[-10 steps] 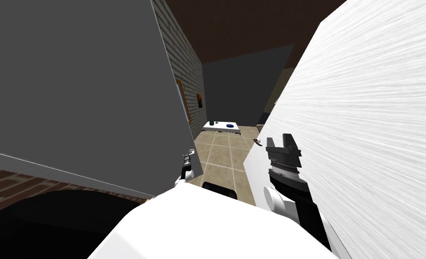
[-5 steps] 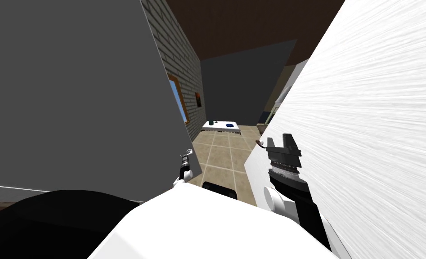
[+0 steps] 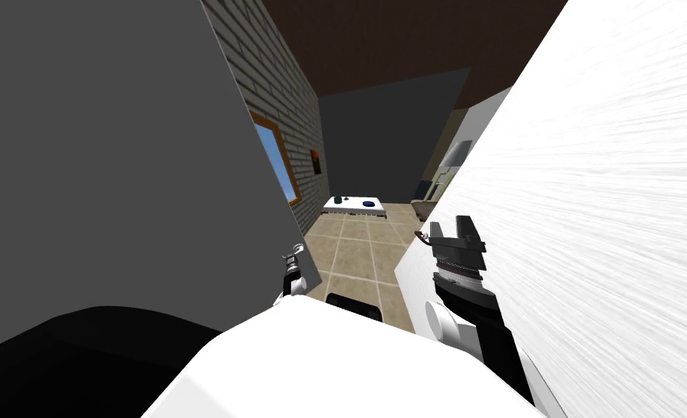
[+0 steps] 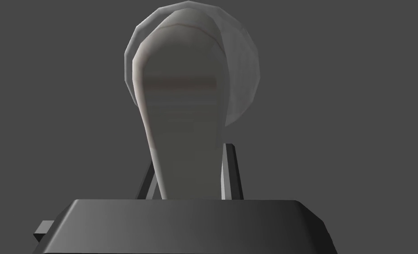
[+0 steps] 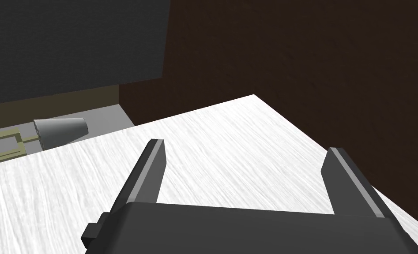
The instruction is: Push the door open
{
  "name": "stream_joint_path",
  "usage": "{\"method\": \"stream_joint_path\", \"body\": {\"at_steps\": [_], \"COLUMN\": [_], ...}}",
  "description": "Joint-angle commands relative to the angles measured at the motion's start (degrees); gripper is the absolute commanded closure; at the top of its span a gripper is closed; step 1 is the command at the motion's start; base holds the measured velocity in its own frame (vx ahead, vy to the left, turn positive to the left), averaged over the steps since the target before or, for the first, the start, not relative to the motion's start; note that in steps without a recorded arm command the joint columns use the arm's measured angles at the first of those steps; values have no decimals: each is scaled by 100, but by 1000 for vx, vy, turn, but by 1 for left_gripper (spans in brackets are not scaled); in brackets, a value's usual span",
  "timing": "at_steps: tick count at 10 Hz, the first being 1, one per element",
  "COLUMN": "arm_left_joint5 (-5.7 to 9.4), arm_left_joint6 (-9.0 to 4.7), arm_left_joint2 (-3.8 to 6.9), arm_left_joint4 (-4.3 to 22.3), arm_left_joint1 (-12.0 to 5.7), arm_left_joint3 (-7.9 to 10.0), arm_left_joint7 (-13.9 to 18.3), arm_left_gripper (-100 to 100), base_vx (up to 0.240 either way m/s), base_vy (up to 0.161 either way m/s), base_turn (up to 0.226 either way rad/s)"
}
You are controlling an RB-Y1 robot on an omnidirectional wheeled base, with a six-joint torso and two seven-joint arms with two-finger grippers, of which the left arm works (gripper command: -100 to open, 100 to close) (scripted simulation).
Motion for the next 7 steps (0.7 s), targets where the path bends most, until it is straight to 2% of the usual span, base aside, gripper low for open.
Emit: {"method": "stream_joint_path", "body": {"at_steps": [1, 2, 3, 7], "arm_left_joint5": [163, 163, 303, 656], "arm_left_joint6": [-93, -93, -100, -116], "arm_left_joint2": [67, 67, 62, 31], "arm_left_joint4": [29, 29, -32, -184], "arm_left_joint1": [5, 5, 74, 248], "arm_left_joint3": [186, 186, 324, 671], "arm_left_joint7": [-91, -91, -169, -366], "arm_left_gripper": [100, 100, 100, 100], "base_vx": [201, 141, 155, 193], "base_vy": [64, 53, 65, 55], "base_turn": [-71, -9, -54, -53]}}
